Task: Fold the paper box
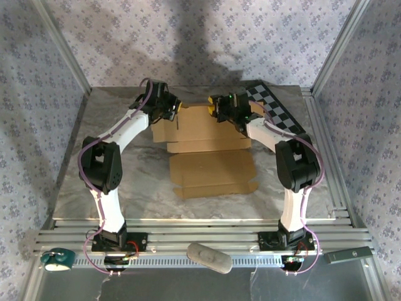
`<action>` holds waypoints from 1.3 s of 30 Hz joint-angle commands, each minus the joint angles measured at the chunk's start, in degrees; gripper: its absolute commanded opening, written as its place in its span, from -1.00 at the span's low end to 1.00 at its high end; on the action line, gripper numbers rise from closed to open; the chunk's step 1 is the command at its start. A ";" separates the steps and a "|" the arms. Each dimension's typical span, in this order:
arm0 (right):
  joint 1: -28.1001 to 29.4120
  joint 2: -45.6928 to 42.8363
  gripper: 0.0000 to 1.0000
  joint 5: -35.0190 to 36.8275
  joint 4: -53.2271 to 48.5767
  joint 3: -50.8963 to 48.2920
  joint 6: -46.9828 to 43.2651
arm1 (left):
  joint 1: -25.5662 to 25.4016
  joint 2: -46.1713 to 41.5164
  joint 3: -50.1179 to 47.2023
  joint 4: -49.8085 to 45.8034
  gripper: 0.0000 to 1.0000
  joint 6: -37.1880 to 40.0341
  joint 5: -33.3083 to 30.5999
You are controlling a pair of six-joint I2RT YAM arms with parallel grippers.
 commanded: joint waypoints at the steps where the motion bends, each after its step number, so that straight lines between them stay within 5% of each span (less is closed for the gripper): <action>1: -0.71 1.45 -0.98 -0.03 -2.54 3.38 0.36 | -1.20 -3.27 3.36 1.41 -1.00 2.74 3.90; 2: -1.03 0.93 -1.00 0.27 -3.92 3.72 -0.07 | -1.11 -3.59 4.29 0.63 -0.95 4.11 3.87; 5: -2.19 -3.03 -1.00 2.21 -11.17 5.76 -2.61 | -0.06 -6.00 10.24 -8.59 -0.11 15.04 3.39; 7: -3.60 -3.96 -1.00 0.00 -16.79 9.37 -4.09 | 1.13 -8.98 12.06 -16.51 0.16 24.25 0.80; 10: -5.34 -3.58 -1.00 -3.83 -23.13 13.15 -4.48 | 2.87 -16.73 5.10 -22.56 0.18 37.93 -4.75; 14: -6.29 -3.88 -1.00 -4.92 -22.35 12.88 -3.21 | 6.51 -27.75 -18.75 -12.26 0.01 43.71 5.05; 18: -6.66 -3.62 -1.00 -5.78 -24.54 14.67 -3.20 | 4.18 -29.66 -32.46 -1.40 0.05 47.72 12.45; 24: -7.35 -2.44 -1.00 -7.19 -27.44 17.82 -3.29 | -1.04 -22.23 -38.06 15.52 0.18 58.62 10.40; 39: -8.31 -0.23 -1.00 -8.11 -35.57 25.02 -1.31 | -1.98 -9.25 -38.68 38.43 0.27 61.84 5.12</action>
